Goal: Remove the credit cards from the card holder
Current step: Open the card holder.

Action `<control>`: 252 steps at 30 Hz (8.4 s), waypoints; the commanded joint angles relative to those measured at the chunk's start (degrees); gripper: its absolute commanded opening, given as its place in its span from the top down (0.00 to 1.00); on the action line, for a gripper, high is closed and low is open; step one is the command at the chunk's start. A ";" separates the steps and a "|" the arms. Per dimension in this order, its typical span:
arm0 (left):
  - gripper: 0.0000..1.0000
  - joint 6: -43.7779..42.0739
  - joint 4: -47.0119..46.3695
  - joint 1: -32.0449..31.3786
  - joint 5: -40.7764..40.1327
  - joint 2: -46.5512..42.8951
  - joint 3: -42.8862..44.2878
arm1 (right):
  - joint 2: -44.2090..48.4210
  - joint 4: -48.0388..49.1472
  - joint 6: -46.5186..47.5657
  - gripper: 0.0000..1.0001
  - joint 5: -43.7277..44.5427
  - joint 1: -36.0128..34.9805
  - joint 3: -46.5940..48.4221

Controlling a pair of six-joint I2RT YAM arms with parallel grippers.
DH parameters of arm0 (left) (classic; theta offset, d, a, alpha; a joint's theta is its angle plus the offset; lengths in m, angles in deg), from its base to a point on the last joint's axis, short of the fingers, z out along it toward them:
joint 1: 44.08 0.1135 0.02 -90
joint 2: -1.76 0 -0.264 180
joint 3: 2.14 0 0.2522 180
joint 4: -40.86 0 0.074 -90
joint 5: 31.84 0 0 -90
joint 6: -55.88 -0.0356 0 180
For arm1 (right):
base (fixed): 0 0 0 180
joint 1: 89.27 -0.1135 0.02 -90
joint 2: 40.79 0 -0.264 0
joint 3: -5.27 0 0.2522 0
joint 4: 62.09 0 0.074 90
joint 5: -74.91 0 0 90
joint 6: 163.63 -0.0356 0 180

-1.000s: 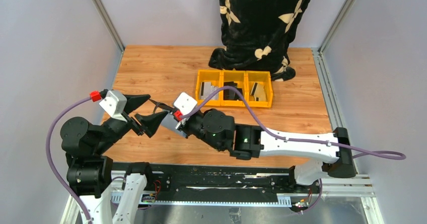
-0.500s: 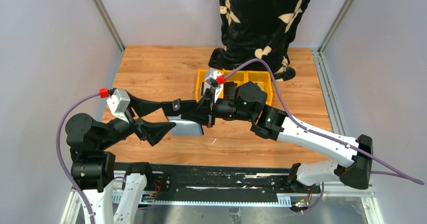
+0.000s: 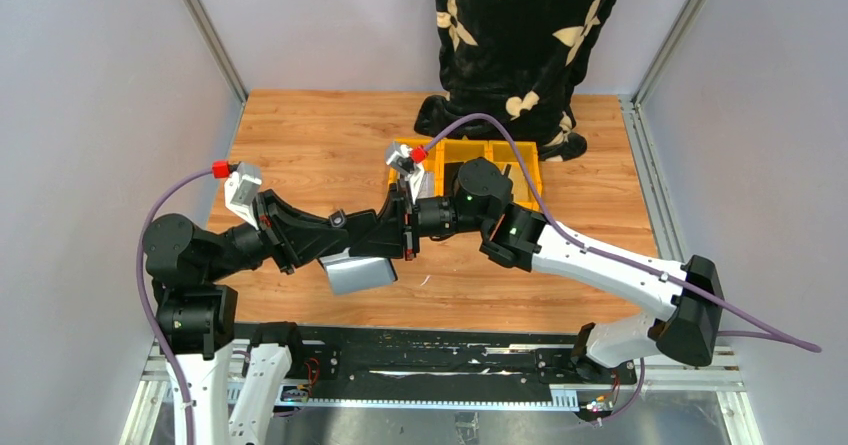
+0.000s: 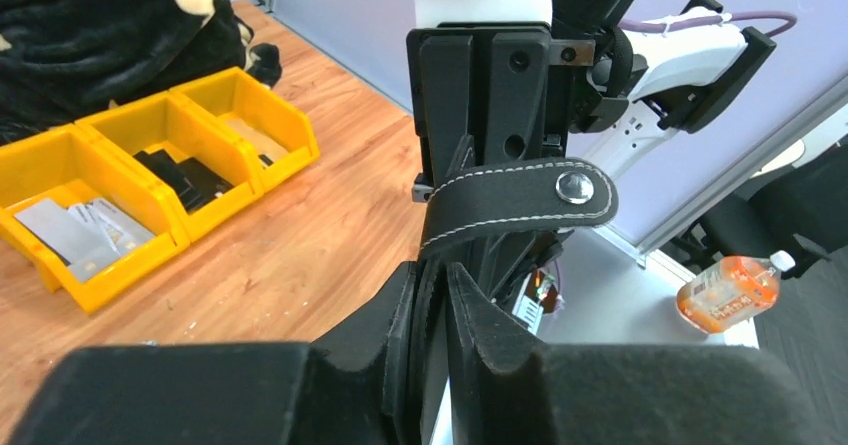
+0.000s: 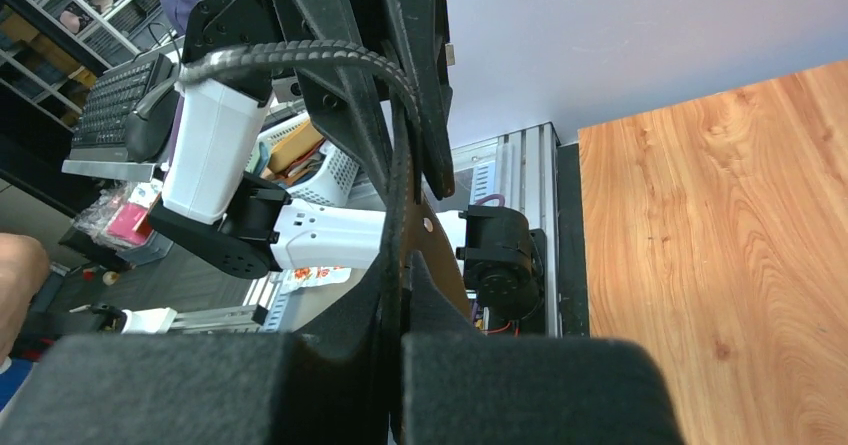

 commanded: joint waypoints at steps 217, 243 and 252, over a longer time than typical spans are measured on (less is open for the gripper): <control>1.00 35.94 -9.62 0.23 0.58 7.64 10.76 | 4.72 33.22 23.29 0.44 16.29 -3.37 -11.51; 0.37 -5.96 17.65 0.28 -4.35 9.75 22.07 | 7.53 23.78 2.76 1.00 17.95 -3.20 -8.65; 0.19 -42.63 29.91 0.25 -9.69 2.11 20.28 | 7.23 -0.30 0.26 1.00 21.02 -3.20 1.22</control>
